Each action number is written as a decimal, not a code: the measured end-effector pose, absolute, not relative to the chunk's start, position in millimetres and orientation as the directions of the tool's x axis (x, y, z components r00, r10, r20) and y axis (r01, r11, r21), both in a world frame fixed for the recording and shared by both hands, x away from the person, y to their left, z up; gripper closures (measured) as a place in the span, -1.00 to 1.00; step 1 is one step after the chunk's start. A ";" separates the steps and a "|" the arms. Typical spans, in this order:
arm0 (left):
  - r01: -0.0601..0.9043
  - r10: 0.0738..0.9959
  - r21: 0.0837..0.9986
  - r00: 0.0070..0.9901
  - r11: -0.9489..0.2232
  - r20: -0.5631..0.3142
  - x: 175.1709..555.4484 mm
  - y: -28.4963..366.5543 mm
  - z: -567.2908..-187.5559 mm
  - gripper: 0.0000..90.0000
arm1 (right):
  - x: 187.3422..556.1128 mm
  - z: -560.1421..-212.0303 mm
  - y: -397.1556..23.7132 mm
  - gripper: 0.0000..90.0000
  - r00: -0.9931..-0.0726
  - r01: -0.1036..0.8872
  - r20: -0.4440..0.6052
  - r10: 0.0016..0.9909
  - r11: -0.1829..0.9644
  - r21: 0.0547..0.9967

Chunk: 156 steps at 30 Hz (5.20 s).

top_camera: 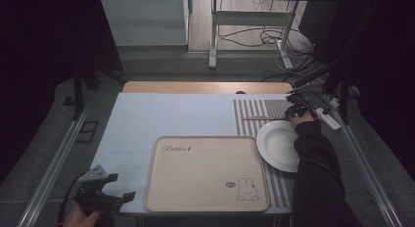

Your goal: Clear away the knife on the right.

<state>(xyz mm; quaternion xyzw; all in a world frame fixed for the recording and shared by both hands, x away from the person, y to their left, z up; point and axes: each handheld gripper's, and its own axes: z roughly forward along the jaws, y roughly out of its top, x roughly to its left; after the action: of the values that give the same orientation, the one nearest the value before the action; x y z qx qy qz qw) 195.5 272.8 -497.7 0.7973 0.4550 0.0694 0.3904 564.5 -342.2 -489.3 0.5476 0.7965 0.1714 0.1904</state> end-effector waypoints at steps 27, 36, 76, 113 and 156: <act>0.673 0.782 0.680 0.577 -0.290 -0.237 195.9 271.6 -497.7 -0.98 | 530.0 -487.7 -358.5 1.00 -0.361 0.842 -0.052 0.931 0.349 0.412; 0.674 0.782 0.680 0.576 -0.289 -0.238 196.3 271.5 -497.7 -0.98 | 539.6 -479.4 -358.8 0.22 -0.341 0.826 -0.043 0.939 0.321 0.464; 0.673 0.783 0.681 0.575 -0.288 -0.238 196.1 271.8 -497.7 -0.97 | 555.2 -483.8 -335.8 0.78 -0.511 0.772 -0.103 0.854 0.508 0.383; 0.676 0.784 0.677 0.574 -0.293 -0.234 196.8 270.7 -497.8 -0.97 | 502.2 -450.9 -342.1 0.78 -0.546 0.686 0.008 0.838 0.441 0.578; 0.672 0.784 0.678 0.577 -0.297 -0.230 196.5 270.2 -497.7 -0.97 | 360.1 -471.2 -231.5 0.78 -0.802 0.469 -0.007 0.597 0.637 0.612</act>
<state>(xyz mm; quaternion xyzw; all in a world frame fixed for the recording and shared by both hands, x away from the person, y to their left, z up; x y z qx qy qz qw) 196.5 270.2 -497.7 0.8019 0.4540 0.0729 0.3815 360.1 -231.5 -471.2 0.2966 0.8985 0.3060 0.1050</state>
